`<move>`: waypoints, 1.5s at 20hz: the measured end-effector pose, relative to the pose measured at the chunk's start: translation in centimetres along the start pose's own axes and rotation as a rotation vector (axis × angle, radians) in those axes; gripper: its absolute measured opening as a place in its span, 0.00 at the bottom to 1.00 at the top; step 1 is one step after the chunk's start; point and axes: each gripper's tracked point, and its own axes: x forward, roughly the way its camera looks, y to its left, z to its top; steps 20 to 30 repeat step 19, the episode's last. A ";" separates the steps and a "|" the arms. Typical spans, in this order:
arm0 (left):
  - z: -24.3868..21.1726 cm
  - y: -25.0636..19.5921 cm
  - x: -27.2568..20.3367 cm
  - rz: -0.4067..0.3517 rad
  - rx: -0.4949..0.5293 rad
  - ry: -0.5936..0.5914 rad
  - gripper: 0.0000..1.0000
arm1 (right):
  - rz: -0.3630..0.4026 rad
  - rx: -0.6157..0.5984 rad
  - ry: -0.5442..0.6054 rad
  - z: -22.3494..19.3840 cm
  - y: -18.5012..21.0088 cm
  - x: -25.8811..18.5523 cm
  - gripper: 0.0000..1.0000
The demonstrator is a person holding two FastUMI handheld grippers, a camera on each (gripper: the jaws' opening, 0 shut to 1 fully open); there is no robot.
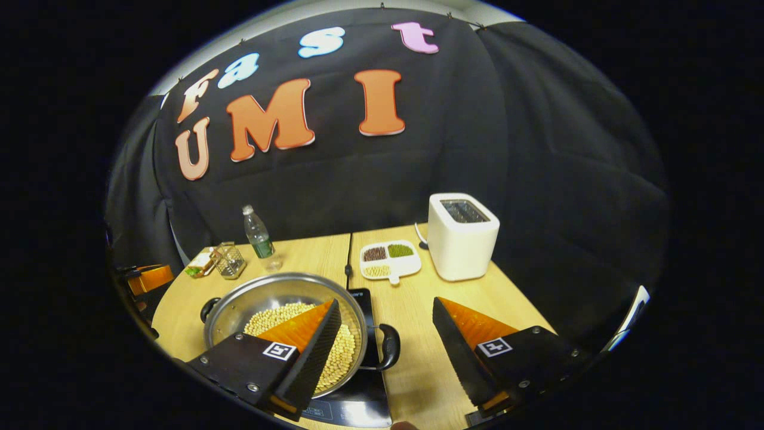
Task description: First push the handle of the pot to place it horizontally, then grasp the pot with both hands and set it on the induction cooktop.
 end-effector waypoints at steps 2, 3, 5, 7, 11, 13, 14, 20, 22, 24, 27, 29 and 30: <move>3.9 2.7 -2.6 0.060 0.040 -0.086 0.70 | -0.004 -0.013 -0.065 3.2 -0.2 -2.2 0.95; 5.6 3.7 -3.8 0.082 0.046 -0.128 0.69 | -0.002 -0.014 -0.107 5.0 -0.2 -3.7 0.95; 8.4 5.8 -6.8 0.119 0.045 -0.193 0.69 | -0.007 -0.016 -0.180 8.0 -0.2 -6.3 0.95; 10.8 8.0 -9.8 0.152 0.033 -0.254 0.80 | -0.006 -0.020 -0.234 10.0 -0.4 -8.8 0.95; 14.3 11.7 -16.2 0.217 0.025 -0.356 0.89 | -0.010 -0.006 -0.302 12.0 -1.5 -12.8 0.95; 15.7 13.4 -18.8 0.273 0.072 -0.403 0.89 | -0.001 0.010 -0.315 12.5 -1.9 -14.6 0.94; 15.8 13.5 -19.6 0.283 0.085 -0.414 0.89 | -0.006 0.016 -0.332 13.0 -2.2 -15.3 0.94; 14.5 12.6 -20.1 0.242 0.039 -0.385 0.87 | -0.029 0.021 -0.413 14.9 -2.8 -17.9 0.94; 14.5 12.6 -20.1 0.242 0.039 -0.385 0.87 | -0.029 0.021 -0.413 14.9 -2.8 -17.9 0.94; 14.5 12.6 -20.1 0.242 0.039 -0.385 0.87 | -0.029 0.021 -0.413 14.9 -2.8 -17.9 0.94; 14.5 12.6 -20.1 0.242 0.039 -0.385 0.87 | -0.029 0.021 -0.413 14.9 -2.8 -17.9 0.94; 14.5 12.6 -20.1 0.242 0.039 -0.385 0.87 | -0.029 0.021 -0.413 14.9 -2.8 -17.9 0.94; 14.5 12.6 -20.1 0.242 0.039 -0.385 0.87 | -0.029 0.021 -0.413 14.9 -2.8 -17.9 0.94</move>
